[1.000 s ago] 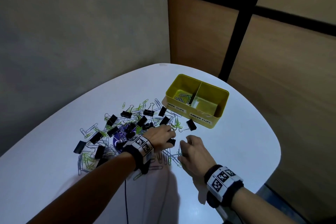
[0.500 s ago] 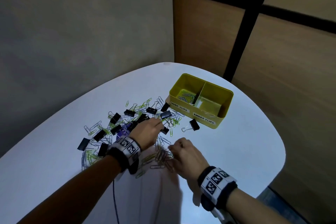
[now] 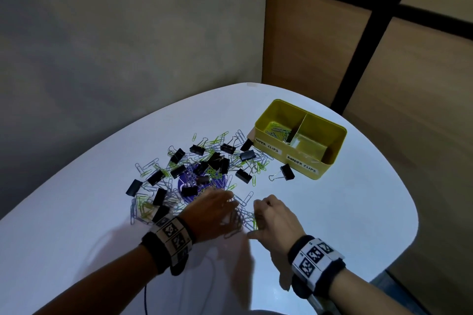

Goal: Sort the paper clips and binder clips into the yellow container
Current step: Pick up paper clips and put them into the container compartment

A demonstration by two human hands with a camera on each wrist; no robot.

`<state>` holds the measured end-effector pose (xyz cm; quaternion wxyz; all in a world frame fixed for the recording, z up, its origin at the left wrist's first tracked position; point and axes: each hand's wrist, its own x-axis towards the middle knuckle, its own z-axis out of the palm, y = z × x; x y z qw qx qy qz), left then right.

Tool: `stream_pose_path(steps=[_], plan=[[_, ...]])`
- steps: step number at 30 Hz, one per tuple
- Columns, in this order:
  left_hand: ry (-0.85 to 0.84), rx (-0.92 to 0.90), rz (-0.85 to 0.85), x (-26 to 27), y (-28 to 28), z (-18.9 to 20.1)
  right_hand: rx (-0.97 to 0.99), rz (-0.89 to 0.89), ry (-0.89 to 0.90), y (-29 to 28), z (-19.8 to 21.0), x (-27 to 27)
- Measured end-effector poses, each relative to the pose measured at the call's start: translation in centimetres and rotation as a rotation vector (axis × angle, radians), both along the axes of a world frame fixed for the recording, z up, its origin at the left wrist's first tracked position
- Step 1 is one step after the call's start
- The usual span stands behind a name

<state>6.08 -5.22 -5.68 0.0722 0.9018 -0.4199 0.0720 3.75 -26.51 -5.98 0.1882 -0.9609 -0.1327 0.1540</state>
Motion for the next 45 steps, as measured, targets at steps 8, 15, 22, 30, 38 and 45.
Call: stream_pose_path(steps=[8,15,22,30,38,45], plan=[[0.062,0.133,0.162,-0.7,-1.2,-2.8,-0.022,0.085,0.007,1.3,0.2,0.9],[0.116,0.133,0.149,0.6,-1.3,-1.3,-0.053,0.116,0.002,1.5,0.5,2.5],[0.298,0.094,0.252,2.0,0.7,-0.1,-0.002,0.136,-0.045,0.4,0.8,2.7],[0.533,-0.467,0.620,3.1,0.4,4.7,0.431,-0.165,-0.006,-0.9,3.4,2.8],[0.817,-0.992,0.630,8.2,-2.7,11.5,0.751,-0.448,-0.031,-3.7,8.6,7.0],[0.657,-0.820,0.596,15.7,-9.1,13.5,0.503,-0.462,-0.221,-6.0,12.1,13.6]])
